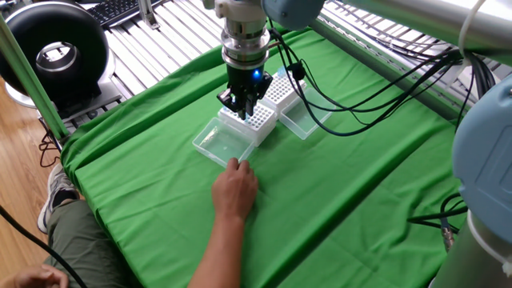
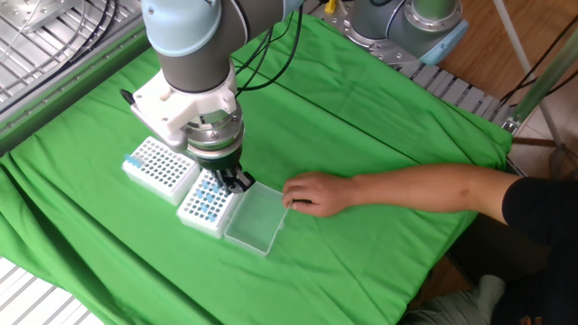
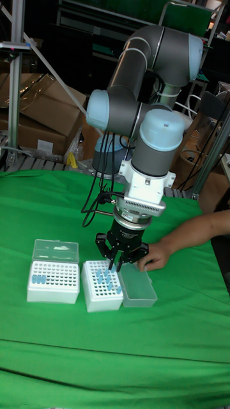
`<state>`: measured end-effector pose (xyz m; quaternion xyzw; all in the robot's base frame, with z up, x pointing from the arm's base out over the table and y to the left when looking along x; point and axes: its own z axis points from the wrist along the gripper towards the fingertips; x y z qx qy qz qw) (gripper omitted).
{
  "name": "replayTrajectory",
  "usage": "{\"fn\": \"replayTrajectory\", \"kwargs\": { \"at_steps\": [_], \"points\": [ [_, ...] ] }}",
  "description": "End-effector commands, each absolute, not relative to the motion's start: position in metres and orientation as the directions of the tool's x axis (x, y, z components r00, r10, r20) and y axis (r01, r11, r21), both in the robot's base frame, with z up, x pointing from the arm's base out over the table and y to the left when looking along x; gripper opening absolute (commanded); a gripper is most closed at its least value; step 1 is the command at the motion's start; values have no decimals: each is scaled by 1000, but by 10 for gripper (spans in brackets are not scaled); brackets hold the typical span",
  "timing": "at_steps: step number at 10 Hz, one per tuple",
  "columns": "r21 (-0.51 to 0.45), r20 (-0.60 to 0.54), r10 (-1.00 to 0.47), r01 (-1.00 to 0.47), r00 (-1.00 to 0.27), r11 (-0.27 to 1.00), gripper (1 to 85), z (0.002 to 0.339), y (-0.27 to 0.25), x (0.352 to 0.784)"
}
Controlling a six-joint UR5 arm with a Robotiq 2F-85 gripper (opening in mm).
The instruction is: Insert a medium pipette tip into the holder for medium pipette tips
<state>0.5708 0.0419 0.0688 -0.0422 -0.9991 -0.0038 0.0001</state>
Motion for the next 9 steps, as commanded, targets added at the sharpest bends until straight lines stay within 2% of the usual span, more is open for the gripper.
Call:
{"fn": "replayTrajectory", "kwargs": {
  "at_steps": [1,3,5,9],
  "points": [
    [21,-5,93,93,-996,995,233,65,42,571],
    [23,0,106,106,-994,994,187,64,43,570],
    [20,5,111,111,-994,994,183,64,43,567],
    [-4,36,140,140,-989,990,13,73,39,559]
  ]
}}
